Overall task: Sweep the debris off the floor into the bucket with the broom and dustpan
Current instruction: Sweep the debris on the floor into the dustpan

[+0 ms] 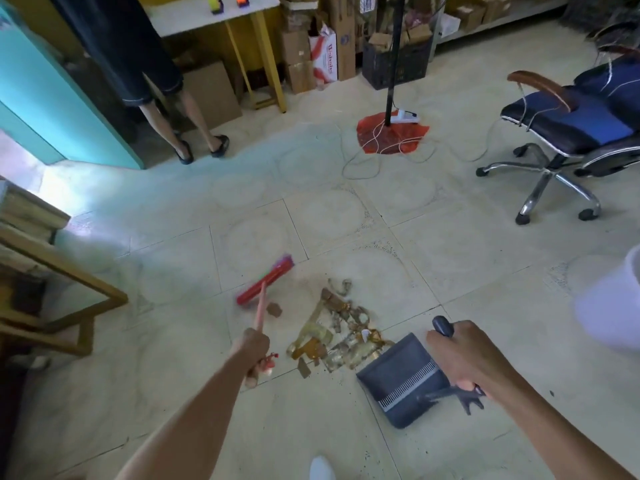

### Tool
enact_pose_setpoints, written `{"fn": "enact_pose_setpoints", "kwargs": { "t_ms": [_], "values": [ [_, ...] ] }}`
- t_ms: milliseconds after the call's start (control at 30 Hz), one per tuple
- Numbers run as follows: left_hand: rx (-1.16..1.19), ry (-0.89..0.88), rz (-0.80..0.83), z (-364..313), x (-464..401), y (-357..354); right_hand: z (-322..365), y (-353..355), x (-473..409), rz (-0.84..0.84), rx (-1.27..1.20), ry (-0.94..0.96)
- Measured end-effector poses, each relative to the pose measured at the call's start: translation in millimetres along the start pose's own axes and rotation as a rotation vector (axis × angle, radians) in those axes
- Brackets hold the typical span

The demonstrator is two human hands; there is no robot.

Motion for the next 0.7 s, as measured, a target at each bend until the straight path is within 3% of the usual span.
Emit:
{"fn": "enact_pose_setpoints", "kwargs": {
  "t_ms": [200,433,533,700],
  "values": [
    [0.159,0.047,0.095,24.9,42.7,-81.4,-20.8,7.5,11.2,0.030,0.122,0.019],
    [0.078,0.115,0.237,28.5,116.2,-48.9,-32.6,20.8,13.7,0.140,0.057,0.028],
    [0.112,0.141,0.185,24.9,125.6,-40.0,-40.3,29.3,11.3,0.154,0.093,0.045],
    [0.171,0.035,0.062,-4.9,124.2,-65.3,-56.3,29.2,0.1,0.199,0.075,0.081]
  ]
}}
Point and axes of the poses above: each hand's wrist, its own x-axis away from the middle knuckle, its own y-axis out of the back of the hand, z = x × y, the point moved 5 cm from there along -x, towards the middle knuckle, and after that the axes turned 7 degrees about z, right-handed, at the moved point
